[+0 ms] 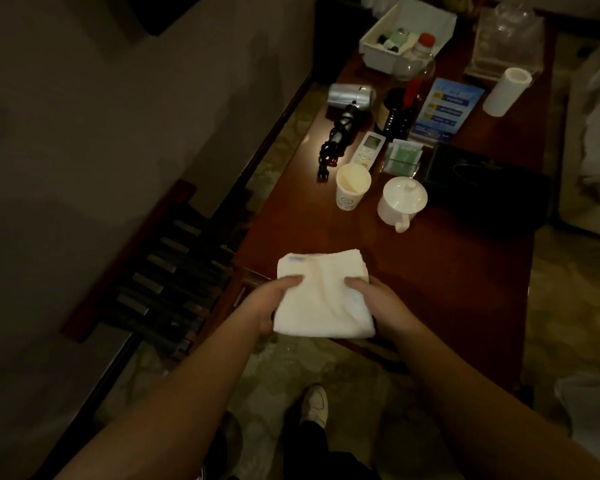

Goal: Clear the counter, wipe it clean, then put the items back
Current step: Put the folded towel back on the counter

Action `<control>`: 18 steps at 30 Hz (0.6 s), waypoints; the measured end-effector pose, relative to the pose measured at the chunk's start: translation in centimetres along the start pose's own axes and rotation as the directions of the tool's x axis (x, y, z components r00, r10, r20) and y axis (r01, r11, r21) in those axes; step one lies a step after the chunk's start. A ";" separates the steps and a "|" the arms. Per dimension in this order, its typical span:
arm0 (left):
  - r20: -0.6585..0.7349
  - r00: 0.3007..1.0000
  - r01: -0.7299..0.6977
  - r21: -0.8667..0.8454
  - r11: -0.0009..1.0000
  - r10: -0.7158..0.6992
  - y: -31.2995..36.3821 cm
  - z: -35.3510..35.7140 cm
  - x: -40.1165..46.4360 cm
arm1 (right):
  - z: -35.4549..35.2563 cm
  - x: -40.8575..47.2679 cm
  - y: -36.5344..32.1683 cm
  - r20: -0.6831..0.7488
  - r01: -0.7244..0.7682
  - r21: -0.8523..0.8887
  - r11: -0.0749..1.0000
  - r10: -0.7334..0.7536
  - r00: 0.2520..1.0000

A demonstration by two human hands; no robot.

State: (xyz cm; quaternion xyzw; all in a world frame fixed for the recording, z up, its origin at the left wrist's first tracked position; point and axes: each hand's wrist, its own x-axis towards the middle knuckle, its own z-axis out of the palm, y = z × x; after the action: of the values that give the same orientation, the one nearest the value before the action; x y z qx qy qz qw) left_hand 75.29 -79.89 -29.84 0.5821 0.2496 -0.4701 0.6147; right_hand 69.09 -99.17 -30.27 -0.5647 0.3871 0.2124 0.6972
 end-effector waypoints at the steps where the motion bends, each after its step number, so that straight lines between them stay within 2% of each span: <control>1: 0.012 1.000 -0.009 -0.052 0.999 0.009 -0.8 -0.1 -1.0 | 0.1 -0.4 0.2 0.020 0.001 0.011 1.000 -0.001 1.000; 5: 0.001 0.998 -0.058 -0.240 0.969 0.060 -3.9 -1.4 -4.6 | 1.9 -2.5 0.3 0.081 0.023 -0.046 0.999 -0.020 0.996; 10: -0.026 0.985 -0.168 -0.379 0.910 0.171 -6.4 -4.6 -9.4 | 5.7 -5.0 0.2 0.162 0.130 -0.182 0.975 -0.101 0.982; 18: -0.294 0.912 -0.403 -0.515 0.757 0.286 -11.9 -10.2 -18.8 | 14.8 -11.4 1.3 0.402 0.299 -0.294 0.908 -0.166 0.901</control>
State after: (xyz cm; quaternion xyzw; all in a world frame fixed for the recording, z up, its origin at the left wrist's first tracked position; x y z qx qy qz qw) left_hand 59.24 -63.37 -21.54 0.4532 0.3249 -0.1931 0.8074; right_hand 65.59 -83.10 -21.28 -0.6719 0.1345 0.2935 0.6666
